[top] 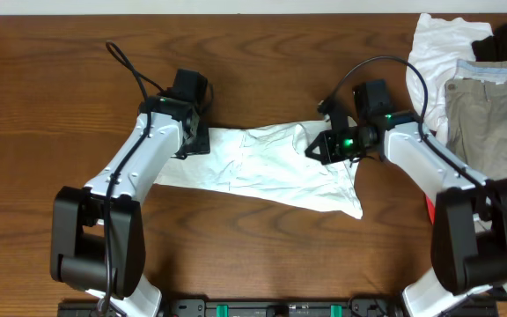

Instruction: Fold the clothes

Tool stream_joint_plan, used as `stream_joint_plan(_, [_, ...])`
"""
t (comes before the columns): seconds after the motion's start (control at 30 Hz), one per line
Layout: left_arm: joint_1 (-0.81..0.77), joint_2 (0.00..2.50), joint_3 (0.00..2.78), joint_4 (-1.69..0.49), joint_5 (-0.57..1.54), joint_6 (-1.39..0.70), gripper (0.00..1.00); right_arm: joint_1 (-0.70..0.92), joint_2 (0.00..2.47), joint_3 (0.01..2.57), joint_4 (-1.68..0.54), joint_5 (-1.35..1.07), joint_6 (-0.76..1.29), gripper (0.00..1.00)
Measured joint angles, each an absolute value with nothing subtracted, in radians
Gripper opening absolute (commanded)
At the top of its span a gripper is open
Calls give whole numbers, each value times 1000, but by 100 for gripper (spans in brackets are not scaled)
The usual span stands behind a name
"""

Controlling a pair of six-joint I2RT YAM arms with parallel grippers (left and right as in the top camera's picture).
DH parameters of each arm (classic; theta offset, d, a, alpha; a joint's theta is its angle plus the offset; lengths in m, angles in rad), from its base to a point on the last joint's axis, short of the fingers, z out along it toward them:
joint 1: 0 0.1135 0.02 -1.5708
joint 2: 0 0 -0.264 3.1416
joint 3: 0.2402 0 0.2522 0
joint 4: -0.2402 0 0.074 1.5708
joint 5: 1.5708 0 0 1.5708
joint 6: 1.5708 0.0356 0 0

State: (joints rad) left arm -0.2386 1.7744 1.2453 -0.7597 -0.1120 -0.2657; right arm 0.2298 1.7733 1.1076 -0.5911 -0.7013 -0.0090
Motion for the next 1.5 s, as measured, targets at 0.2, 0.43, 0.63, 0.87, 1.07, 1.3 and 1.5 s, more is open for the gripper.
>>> stream_joint_plan(0.2, [-238, 1774, 1245, -760, -112, -266, 61, 348, 1747, 1109, -647, -728, -92, 4])
stream_joint_plan(0.43, [-238, 1774, 1245, -760, -112, -266, 61, 450, 1747, 1109, -631, -616, -101, 16])
stream_joint_plan(0.63, [-238, 1774, 1245, -760, -112, -266, 61, 435, 1747, 1109, -582, -324, 60, 17])
stream_joint_plan(0.87, [-238, 1774, 1245, -760, -112, -266, 61, 353, 1726, 1113, -454, -179, 178, 22])
stream_joint_plan(1.07, [-238, 1774, 1245, -760, -112, -266, 61, 308, 1725, 1119, -408, -91, 276, 22])
stream_joint_plan(1.3, [-238, 1774, 1245, -760, -112, -266, 61, 305, 1739, 1119, -375, -49, 331, 22])
stream_joint_plan(1.5, [-238, 1774, 1245, -760, -112, -266, 61, 305, 1788, 1119, -367, -44, 344, 23])
